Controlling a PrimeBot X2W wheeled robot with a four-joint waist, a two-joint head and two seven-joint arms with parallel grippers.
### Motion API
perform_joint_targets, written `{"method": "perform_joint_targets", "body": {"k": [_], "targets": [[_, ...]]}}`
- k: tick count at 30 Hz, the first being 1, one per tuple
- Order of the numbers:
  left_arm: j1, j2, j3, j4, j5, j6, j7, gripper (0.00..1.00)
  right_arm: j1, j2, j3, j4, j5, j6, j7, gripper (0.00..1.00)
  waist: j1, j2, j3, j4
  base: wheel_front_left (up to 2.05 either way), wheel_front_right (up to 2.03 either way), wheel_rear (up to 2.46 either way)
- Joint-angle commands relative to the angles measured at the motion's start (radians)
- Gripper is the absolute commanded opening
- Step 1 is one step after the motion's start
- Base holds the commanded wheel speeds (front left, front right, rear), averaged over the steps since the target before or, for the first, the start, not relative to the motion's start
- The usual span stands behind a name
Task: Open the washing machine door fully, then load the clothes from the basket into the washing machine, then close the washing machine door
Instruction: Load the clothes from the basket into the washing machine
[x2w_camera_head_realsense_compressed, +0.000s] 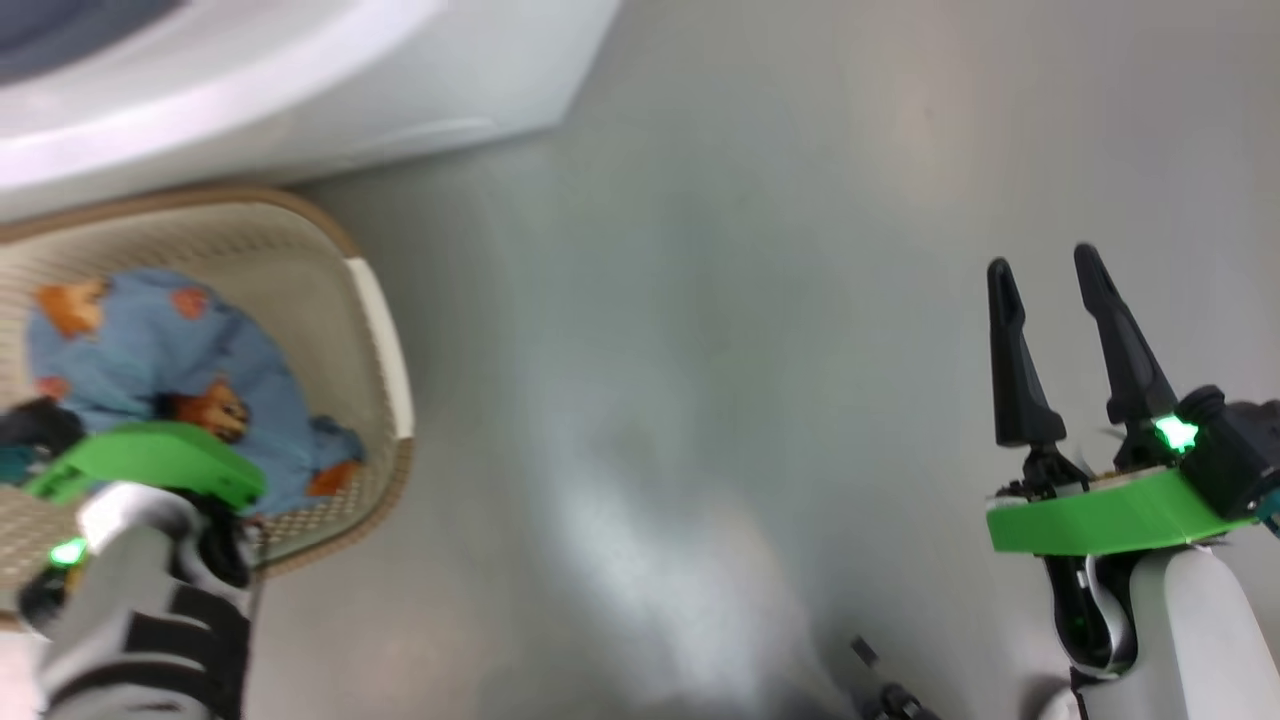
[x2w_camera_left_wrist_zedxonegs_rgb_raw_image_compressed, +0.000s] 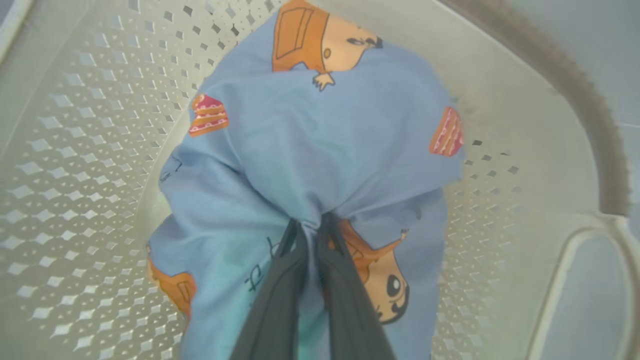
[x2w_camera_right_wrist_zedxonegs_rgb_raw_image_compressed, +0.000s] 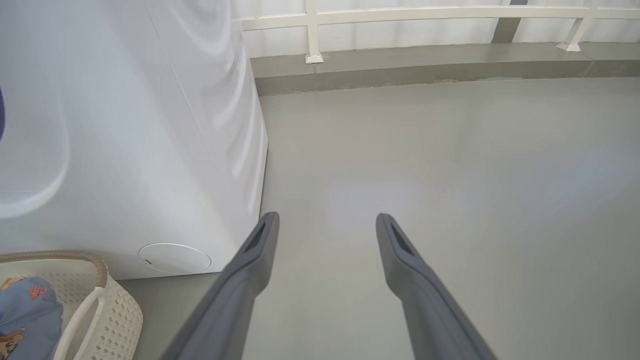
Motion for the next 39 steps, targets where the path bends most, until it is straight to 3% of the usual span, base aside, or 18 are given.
{"method": "perform_joint_targets", "body": {"k": [1, 11, 23, 29, 39], "targets": [[0.049, 0.024, 0.015, -0.019, 0.001, -0.004, -0.011, 0.0, 0.039, -0.012, 0.014, -0.02, -0.017, 0.002, -0.005, 1.0, 0.0, 0.0, -0.104, 0.084, 0.0, 0.0, 0.0], [0.277, -0.052, 0.002, -0.357, 0.115, 0.02, -0.013, 0.0, 0.12, -0.032, 0.006, -0.017, -0.051, 0.002, -0.005, 1.0, 0.0, 0.0, -0.285, 0.179, 0.0, 0.0, 0.0], [0.532, -0.066, -0.074, -0.67, 0.175, 0.067, -0.014, 0.0, 0.238, -0.03, 0.023, 0.0, -0.094, 0.002, -0.005, 1.0, 0.0, 0.0, -0.488, 0.244, 0.0, 0.0, 0.0], [0.637, -0.066, -0.103, -0.793, 0.194, 0.082, -0.014, 0.0, 0.273, -0.025, 0.03, 0.005, -0.107, 0.002, -0.005, 1.0, 0.0, 0.0, -0.564, 0.253, 0.0, 0.0, 0.0], [0.721, -0.066, -0.122, -0.872, 0.211, 0.085, -0.014, 0.0, 0.308, -0.015, 0.044, 0.006, -0.115, 0.002, -0.005, 1.0, 0.0, 0.0, -0.632, 0.251, 0.0, 0.0, 0.0]]}}
